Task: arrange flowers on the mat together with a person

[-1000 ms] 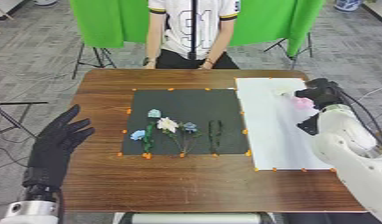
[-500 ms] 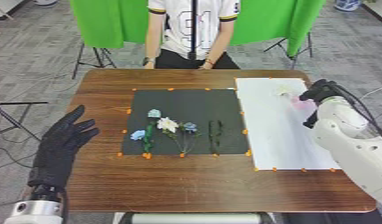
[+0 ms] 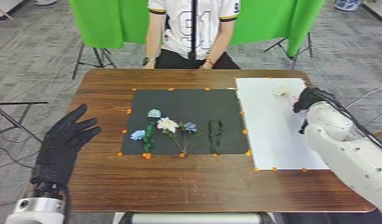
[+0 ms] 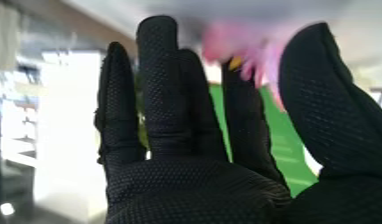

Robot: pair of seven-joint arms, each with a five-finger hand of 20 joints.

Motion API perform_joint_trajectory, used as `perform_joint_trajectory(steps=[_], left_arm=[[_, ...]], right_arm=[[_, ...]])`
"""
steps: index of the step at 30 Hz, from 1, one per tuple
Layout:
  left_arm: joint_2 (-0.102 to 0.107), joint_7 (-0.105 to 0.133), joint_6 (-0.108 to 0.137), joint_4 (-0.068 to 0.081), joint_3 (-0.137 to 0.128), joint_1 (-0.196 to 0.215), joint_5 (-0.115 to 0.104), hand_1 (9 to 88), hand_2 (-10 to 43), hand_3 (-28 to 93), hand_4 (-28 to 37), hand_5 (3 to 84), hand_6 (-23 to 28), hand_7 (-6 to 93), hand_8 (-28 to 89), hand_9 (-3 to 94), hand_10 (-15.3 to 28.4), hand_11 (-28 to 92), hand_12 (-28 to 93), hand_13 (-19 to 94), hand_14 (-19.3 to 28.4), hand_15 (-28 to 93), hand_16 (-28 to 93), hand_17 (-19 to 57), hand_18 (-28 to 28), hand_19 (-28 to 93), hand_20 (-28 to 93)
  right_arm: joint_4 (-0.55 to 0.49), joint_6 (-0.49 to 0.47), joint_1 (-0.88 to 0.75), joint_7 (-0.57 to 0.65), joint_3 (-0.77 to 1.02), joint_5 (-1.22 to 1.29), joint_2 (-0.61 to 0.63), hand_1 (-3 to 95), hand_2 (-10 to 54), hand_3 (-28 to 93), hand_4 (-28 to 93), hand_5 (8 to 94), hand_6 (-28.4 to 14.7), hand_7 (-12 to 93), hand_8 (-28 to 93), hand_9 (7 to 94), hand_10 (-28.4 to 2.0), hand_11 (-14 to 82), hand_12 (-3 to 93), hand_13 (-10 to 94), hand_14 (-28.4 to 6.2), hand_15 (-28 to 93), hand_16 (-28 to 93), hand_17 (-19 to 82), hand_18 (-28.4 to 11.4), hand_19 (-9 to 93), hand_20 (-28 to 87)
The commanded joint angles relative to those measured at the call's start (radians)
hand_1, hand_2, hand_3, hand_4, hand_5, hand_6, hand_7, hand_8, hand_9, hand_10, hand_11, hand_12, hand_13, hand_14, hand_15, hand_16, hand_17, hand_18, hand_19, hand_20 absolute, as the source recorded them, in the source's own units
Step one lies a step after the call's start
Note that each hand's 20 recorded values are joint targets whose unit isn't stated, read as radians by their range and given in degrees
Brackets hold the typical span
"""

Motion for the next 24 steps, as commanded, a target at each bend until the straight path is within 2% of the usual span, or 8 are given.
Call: perform_joint_trajectory(steps=[1, 4, 11, 15, 19, 21, 24], left_arm=[[-0.012, -0.017, -0.017, 0.01, 0.011, -0.003, 0.008, 19.2, 5.8, 79, -28.3, 31.3, 6.2, 15.6, -11, 31.0, 18.5, 30, 9, 21, 25.3, 55, -11, -9.2, 22.1, 51, 10], [-0.012, -0.015, -0.012, 0.009, 0.011, 0.0, 0.008, 19.2, 5.8, 79, -28.3, 31.3, 6.3, 15.5, -11, 31.0, 18.6, 30, 9, 22, 25.3, 55, -11, -9.2, 22.2, 51, 10], [-0.011, -0.01, -0.007, 0.006, 0.007, 0.01, 0.004, 19.2, 5.7, 79, -28.3, 31.4, 6.3, 15.5, -11, 31.0, 18.5, 30, 9, 21, 25.3, 55, -11, -9.3, 22.2, 51, 10], [-0.013, -0.007, -0.004, 0.002, -0.003, 0.023, 0.004, 19.3, 5.5, 79, -28.3, 31.4, 6.3, 15.4, -11, 31.0, 18.6, 30, 9, 21, 25.3, 55, -11, -9.3, 22.2, 51, 10], [-0.015, -0.011, -0.003, -0.001, -0.008, 0.026, 0.006, 19.4, 5.7, 79, -28.3, 31.5, 6.3, 15.4, -11, 31.0, 18.5, 30, 9, 21, 25.3, 55, -11, -9.3, 22.1, 51, 10], [-0.007, 0.012, 0.0, 0.001, -0.005, 0.036, 0.0, 19.3, 5.7, 79, -28.3, 31.5, 6.3, 15.3, -11, 31.0, 18.5, 30, 9, 21, 25.3, 55, -11, -9.3, 22.1, 51, 10], [-0.005, 0.011, -0.002, -0.001, -0.009, 0.039, 0.001, 19.3, 5.7, 79, -28.3, 31.4, 6.3, 15.4, -11, 31.0, 18.5, 30, 9, 21, 25.3, 55, -11, -9.3, 22.2, 51, 10]], right_arm=[[0.039, 0.168, -0.016, -0.017, -0.1, -0.061, 0.006, 55.1, -9.5, 62, -28, 75.7, 7.0, 23, -4, 81.6, -4.6, 11.7, 31.1, 71, -2.4, 49, 25, 30, -14.3, 71, 10], [0.041, 0.203, -0.016, -0.011, -0.112, -0.071, 0.011, 58.1, -9.5, 59, -28, 80.6, 7.1, 23, -2, 89.1, -2.9, 13.9, 38.3, 76, -1.7, 51, 26, 32, -13.2, 74, 10], [0.005, 0.325, -0.04, 0.056, -0.091, -0.105, 0.032, 58.7, -9.5, 60, -28, 82.2, 6.0, 22, -2, 90.5, -2.1, 18.1, 40.7, 78, -2.1, 56, 25, 33, -12.8, 76, 11], [-0.06, 0.404, -0.047, 0.093, -0.065, -0.13, 0.047, 58.4, -9.5, 62, -28, 82.6, 5.8, 22, -1, 90.6, -2.2, 18.9, 40.4, 78, -1.9, 57, 24, 33, -12.8, 77, 10], [-0.13, 0.437, -0.045, 0.085, -0.045, -0.123, 0.061, 58.3, -9.5, 63, -28, 83.3, 5.2, 22, -1, 90.7, -2.5, 19.4, 40.5, 79, -2.0, 57, 24, 33, -13.1, 78, 10], [-0.163, 0.457, -0.037, 0.082, -0.05, -0.127, 0.063, 58.2, -9.5, 63, -28, 83.3, 5.0, 21, -1, 90.8, -2.6, 19.1, 40.7, 79, -2.2, 57, 24, 33, -13.3, 78, 10], [-0.235, 0.47, -0.029, 0.043, -0.059, -0.126, 0.064, 58.0, -9.5, 64, -28, 83.5, 4.6, 21, 0, 90.9, -2.7, 19.0, 40.9, 79, -2.3, 57, 24, 33, -13.5, 78, 10]])
